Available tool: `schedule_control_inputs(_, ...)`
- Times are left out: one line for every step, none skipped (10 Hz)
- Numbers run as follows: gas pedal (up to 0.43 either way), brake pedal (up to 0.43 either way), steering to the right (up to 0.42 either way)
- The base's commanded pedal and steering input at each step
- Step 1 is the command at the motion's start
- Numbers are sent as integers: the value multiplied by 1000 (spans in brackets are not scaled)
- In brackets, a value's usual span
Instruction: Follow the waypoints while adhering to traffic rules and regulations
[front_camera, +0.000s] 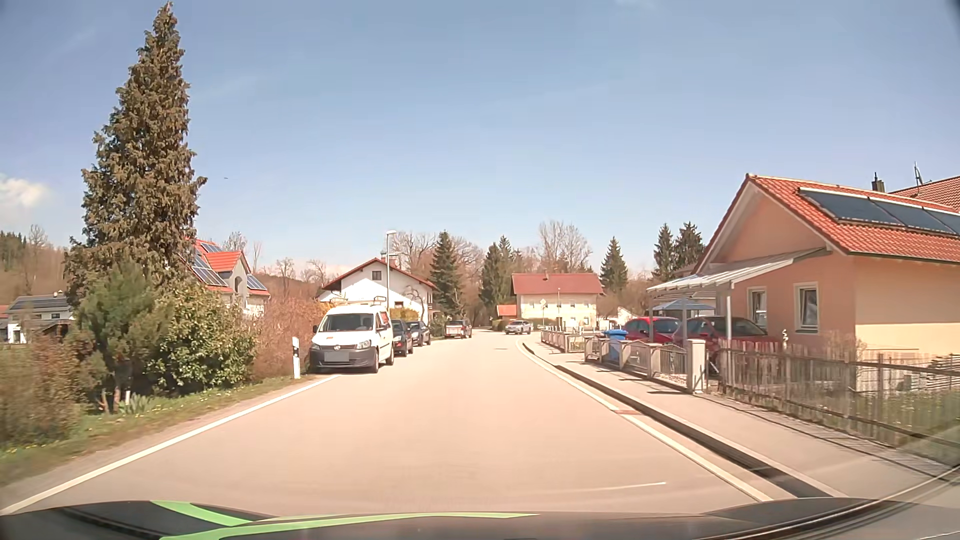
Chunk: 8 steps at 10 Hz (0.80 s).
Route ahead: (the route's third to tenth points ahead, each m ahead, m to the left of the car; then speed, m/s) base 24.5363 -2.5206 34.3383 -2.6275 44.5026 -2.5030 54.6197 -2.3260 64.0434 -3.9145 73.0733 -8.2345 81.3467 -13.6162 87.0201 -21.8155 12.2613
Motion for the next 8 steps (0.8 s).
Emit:
schedule_control_inputs(0,0,2)
schedule_control_inputs(0,30,4)
schedule_control_inputs(0,79,5)
schedule_control_inputs(0,104,5)
schedule_control_inputs(0,116,5)
schedule_control_inputs(0,122,5)
schedule_control_inputs(0,128,4)
schedule_control_inputs(0,134,5)
